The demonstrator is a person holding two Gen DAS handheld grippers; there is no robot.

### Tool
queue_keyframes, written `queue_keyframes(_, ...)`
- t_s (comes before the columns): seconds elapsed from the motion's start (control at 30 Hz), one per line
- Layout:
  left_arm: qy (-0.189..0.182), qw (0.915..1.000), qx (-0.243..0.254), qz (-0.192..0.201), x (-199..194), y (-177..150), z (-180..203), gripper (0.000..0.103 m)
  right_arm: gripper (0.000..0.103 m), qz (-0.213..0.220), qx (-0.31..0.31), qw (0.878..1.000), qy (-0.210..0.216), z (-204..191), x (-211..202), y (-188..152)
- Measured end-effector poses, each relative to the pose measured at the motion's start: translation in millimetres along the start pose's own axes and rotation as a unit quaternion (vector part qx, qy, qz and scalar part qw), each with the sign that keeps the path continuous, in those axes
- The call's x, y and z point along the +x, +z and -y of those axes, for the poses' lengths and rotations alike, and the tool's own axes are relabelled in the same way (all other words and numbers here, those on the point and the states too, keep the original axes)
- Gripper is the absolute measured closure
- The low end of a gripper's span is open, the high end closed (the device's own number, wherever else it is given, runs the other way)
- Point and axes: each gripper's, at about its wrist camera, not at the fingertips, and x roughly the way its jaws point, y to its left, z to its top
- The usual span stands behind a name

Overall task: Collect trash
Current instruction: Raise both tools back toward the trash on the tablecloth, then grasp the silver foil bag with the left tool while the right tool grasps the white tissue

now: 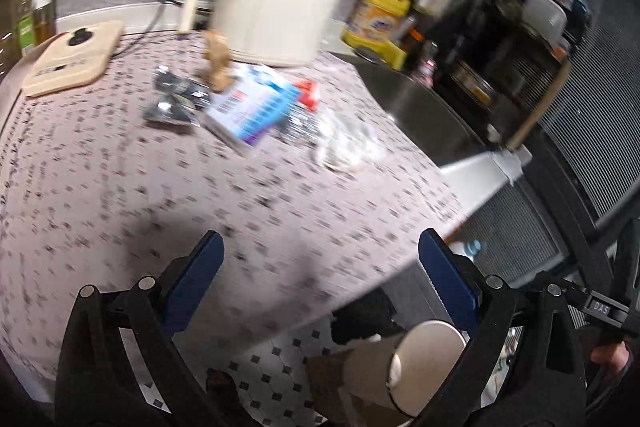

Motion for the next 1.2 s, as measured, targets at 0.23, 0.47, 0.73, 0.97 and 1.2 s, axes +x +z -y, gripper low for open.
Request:
queue_keyframes(0.23, 0.012, 0.9998, -0.010, 0.012, 4, 31, -57, 0.007, 0.008, 0.005, -0.014, 1.000, 0.005, -58, 25, 15)
queue_keyframes(0.47, 0.011, 0.9999, -0.009, 0.003, 32, 63, -99, 0.013, 0.008, 0.015, -0.008, 1.000, -0.005, -97, 44, 26)
queue_keyframes(0.73, 0.014, 0.9997, 0.011, -0.019, 78, 95, -118, 0.014, 0.008, 0.013, 0.023, 0.999, -0.040, -113, 54, 28)
queue_keyframes(0.97, 0.028, 0.9987, 0.021, -0.038, 109, 110, -125, 0.018, 0.008, 0.020, 0.039, 0.997, -0.066, -115, 51, 33)
queue_keyframes(1.2, 0.059, 0.9958, 0.027, -0.065, 126, 109, -136, 0.043, 0.008, 0.023, 0.018, 0.998, -0.063, -135, 61, 47)
